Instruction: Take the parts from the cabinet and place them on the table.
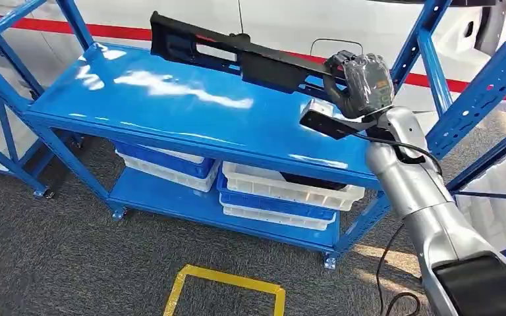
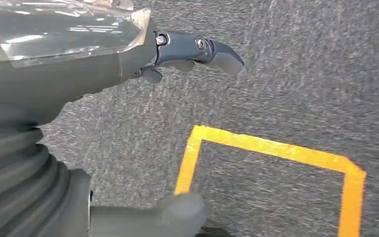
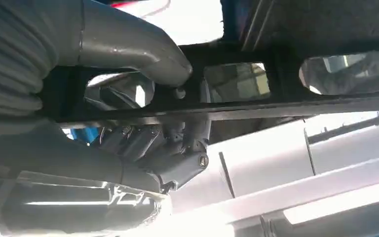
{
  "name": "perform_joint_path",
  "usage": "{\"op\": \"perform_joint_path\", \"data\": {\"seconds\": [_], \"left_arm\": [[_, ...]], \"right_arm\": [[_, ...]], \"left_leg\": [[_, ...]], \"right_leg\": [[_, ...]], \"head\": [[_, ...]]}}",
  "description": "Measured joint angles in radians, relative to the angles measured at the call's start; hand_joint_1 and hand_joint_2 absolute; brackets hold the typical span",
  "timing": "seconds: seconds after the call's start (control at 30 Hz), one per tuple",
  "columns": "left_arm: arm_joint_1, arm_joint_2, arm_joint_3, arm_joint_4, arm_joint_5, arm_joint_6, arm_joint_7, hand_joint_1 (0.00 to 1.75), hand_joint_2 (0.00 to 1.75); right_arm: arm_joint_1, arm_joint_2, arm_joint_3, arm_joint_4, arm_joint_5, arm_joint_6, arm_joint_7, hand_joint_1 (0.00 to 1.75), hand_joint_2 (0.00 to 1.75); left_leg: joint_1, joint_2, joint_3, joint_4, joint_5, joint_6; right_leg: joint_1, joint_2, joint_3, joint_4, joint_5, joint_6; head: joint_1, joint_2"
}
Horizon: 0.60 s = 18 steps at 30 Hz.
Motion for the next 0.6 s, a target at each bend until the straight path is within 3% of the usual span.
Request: {"op": "perform_joint_path", "data": {"seconds": [0.03, 0.07, 0.1, 0.13, 0.17, 0.2, 0.23, 0.27, 0.3, 0.33, 0.4, 0.43, 0.47, 0.5, 0.53, 0.57, 0.6], "left_arm": [[0.0, 0.0, 0.0, 0.0, 0.0, 0.0, 0.0, 0.0, 1.75], [0.0, -0.002, 0.0, 0.0, 0.0, 0.0, 0.0, 0.0, 1.75], [-0.001, -0.002, 0.0, 0.0, 0.0, 0.0, 0.0, 0.0, 1.75], [-0.001, -0.002, 0.0, 0.0, 0.0, 0.0, 0.0, 0.0, 1.75], [-0.001, -0.002, 0.0, 0.0, 0.0, 0.0, 0.0, 0.0, 1.75], [-0.001, -0.002, 0.0, 0.0, 0.0, 0.0, 0.0, 0.0, 1.75], [0.0, -0.003, 0.0, 0.0, 0.0, 0.0, 0.0, 0.0, 1.75], [0.002, -0.002, 0.0, 0.0, 0.0, 0.0, 0.0, 0.0, 1.75], [0.003, 0.0, 0.0, 0.0, 0.0, 0.0, 0.0, 0.0, 1.75], [0.004, 0.0, 0.0, 0.0, 0.0, 0.0, 0.0, 0.0, 1.75], [0.003, 0.0, 0.0, 0.0, 0.0, -0.001, -0.001, 0.0, 1.75], [0.003, 0.0, 0.0, 0.0, 0.0, -0.003, -0.002, 0.0, 1.75], [0.004, 0.0, 0.0, 0.0, 0.0, -0.006, -0.001, 0.0, 1.75], [0.004, 0.0, 0.0, 0.0, 0.0, -0.008, -0.001, 0.0, 1.75], [0.003, 0.0, 0.0, 0.0, 0.0, -0.009, -0.001, 0.0, 1.75], [0.003, 0.001, 0.0, 0.0, 0.0, -0.01, -0.001, 0.0, 1.75], [0.002, 0.001, 0.0, 0.0, 0.0, -0.011, -0.002, 0.0, 1.75]], "right_arm": [[0.001, 0.0, 0.0, 0.0, 0.0, 0.0, 0.0, 1.75, 1.75], [0.0, 0.0, 0.0, 0.0, 0.0, 0.0, 0.0, 1.75, 1.75], [-0.002, 0.0, 0.0, 0.0, 0.0, 0.0, 0.0, 1.75, 1.75], [-0.006, 0.001, -0.001, 0.0, 0.0, 0.0, 0.0, 1.75, 1.75], [-0.005, 0.003, -0.002, 0.0, 0.0, -0.001, 0.0, 1.75, 1.75], [-0.007, 0.003, -0.002, 0.0, 0.0, -0.001, 0.0, 1.75, 1.75], [-0.008, 0.004, -0.002, 0.0, 0.001, -0.001, 0.0, 1.75, 1.75], [-0.008, 0.005, -0.002, 0.001, 0.002, 0.0, 0.0, 1.75, 1.75], [-0.013, 0.008, -0.002, 0.003, 0.002, 0.001, 0.0, 1.75, 1.75], [-0.016, 0.014, -0.002, 0.003, 0.002, 0.002, 0.0, 1.75, 1.75], [-0.019, 0.016, -0.002, 0.004, 0.002, 0.004, 0.0, 1.75, 1.75], [-0.019, 0.017, -0.002, 0.005, 0.002, 0.006, 0.0, 1.75, 1.75], [-0.018, 0.017, -0.002, 0.005, 0.002, 0.006, -0.001, 1.75, 1.75], [-0.018, 0.017, -0.002, 0.007, 0.003, 0.006, -0.001, 1.75, 1.75], [-0.018, 0.017, -0.002, 0.007, 0.003, 0.006, -0.001, 1.75, 1.75], [-0.018, 0.017, -0.003, 0.007, 0.003, 0.006, -0.001, 1.75, 1.75], [-0.02, 0.017, -0.003, 0.007, 0.003, 0.006, -0.002, 1.75, 1.75]], "left_leg": [[0.0, -0.001, -0.013, 0.001, 0.01, -0.003], [0.0, -0.001, -0.023, 0.002, 0.019, -0.007], [0.0, -0.001, -0.028, 0.005, 0.026, -0.011], [-0.006, -0.002, -0.039, 0.01, 0.031, -0.017], [-0.003, -0.001, -0.04, 0.008, 0.041, -0.022], [-0.003, -0.001, -0.042, 0.009, 0.048, -0.028], [-0.003, -0.002, -0.043, 0.007, 0.056, -0.033], [-0.006, -0.005, -0.046, 0.007, 0.061, -0.038], [0.0, -0.007, -0.059, 0.022, 0.033, -0.044], [0.003, -0.005, -0.073, 0.066, -0.029, -0.05], [0.011, -0.005, -0.112, 0.222, -0.149, -0.065], [0.014, -0.005, -0.128, 0.294, -0.175, -0.07], [0.017, -0.005, -0.129, 0.335, -0.17, -0.075], [0.021, -0.004, -0.11, 0.331, -0.143, -0.078], [0.025, -0.003, -0.073, 0.291, -0.109, -0.079], [0.029, -0.001, -0.011, 0.212, -0.079, -0.078], [0.032, -0.001, 0.054, 0.128, -0.076, -0.078]], "right_leg": [[0.0, 0.0, 0.06, -0.073, 0.027, 0.01], [0.0, 0.0, 0.126, -0.166, 0.045, 0.013], [0.0, 0.001, 0.186, -0.249, 0.04, 0.007], [0.006, 0.001, 0.235, -0.32, 0.018, -0.002], [0.012, 0.003, 0.225, -0.319, 0.019, -0.006], [0.013, 0.003, 0.217, -0.321, 0.022, -0.008], [0.016, 0.002, 0.213, -0.317, 0.027, -0.016], [-0.001, 0.0, 0.202, -0.322, 0.036, -0.028], [-0.008, -0.005, 0.205, -0.322, 0.048, -0.032], [-0.01, -0.005, 0.195, -0.322, 0.059, -0.047], [-0.008, -0.005, 0.171, -0.321, 0.079, -0.052], [-0.008, -0.005, 0.16, -0.321, 0.089, -0.051], [-0.008, -0.006, 0.148, -0.32, 0.098, -0.048], [-0.008, -0.007, 0.136, -0.32, 0.108, -0.045], [-0.009, -0.007, 0.125, -0.318, 0.116, -0.041], [-0.01, -0.007, 0.115, -0.318, 0.123, -0.036], [-0.009, -0.007, 0.112, -0.314, 0.129, -0.027]], "head": [[0.001, 0.0], [0.0, 0.0], [0.0, 0.0], [0.001, 0.0], [-0.007, 0.0], [0.0, 0.0], [-0.004, 0.0], [-0.002, 0.0], [-0.001, 0.0], [-0.008, 0.0], [-0.009, 0.0], [-0.01, 0.0], [-0.01, 0.0], [-0.01, 0.0], [-0.01, 0.0], [-0.01, 0.0], [-0.01, 0.0]]}}
